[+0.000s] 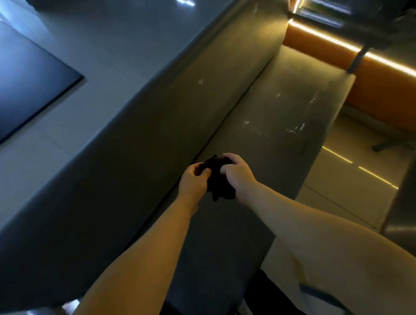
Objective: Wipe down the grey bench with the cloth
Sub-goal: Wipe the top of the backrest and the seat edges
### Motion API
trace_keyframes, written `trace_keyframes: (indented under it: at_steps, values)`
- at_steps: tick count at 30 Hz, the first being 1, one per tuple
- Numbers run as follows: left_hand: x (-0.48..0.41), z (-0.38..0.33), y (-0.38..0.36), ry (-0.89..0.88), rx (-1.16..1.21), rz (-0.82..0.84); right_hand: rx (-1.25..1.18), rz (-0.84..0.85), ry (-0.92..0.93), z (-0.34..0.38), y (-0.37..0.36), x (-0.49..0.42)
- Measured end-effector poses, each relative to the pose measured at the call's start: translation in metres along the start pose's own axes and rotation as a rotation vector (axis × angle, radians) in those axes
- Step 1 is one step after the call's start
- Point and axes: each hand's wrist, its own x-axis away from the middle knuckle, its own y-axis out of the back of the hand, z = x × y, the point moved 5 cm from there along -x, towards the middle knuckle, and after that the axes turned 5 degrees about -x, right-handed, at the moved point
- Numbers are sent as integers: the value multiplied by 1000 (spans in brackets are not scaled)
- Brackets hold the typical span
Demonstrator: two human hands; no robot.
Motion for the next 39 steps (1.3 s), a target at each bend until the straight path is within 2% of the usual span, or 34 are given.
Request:
trace_keyframes:
  at_steps: [5,9,19,26,30,33,39]
  values:
    - [47,-22,-6,-47,-27,-56,56,-60,85,14,27,45]
    - [75,-44,-16,-68,36,-33,5,-107,151,28,45,77]
    - [127,-77,-28,-1,397,60,-221,-31,142,45,77,129]
    - [148,-87,-33,-31,514,136,-154,-8,200,43,81,144]
    - [153,-92,-30,-21,571,86,-214,72,194,42,72,149]
    - [153,-96,-29,-104,440,49,-224,55,213,45,69,148]
    - [128,-94,-34,-277,-121,-62,-296,-58,224,53,81,128]
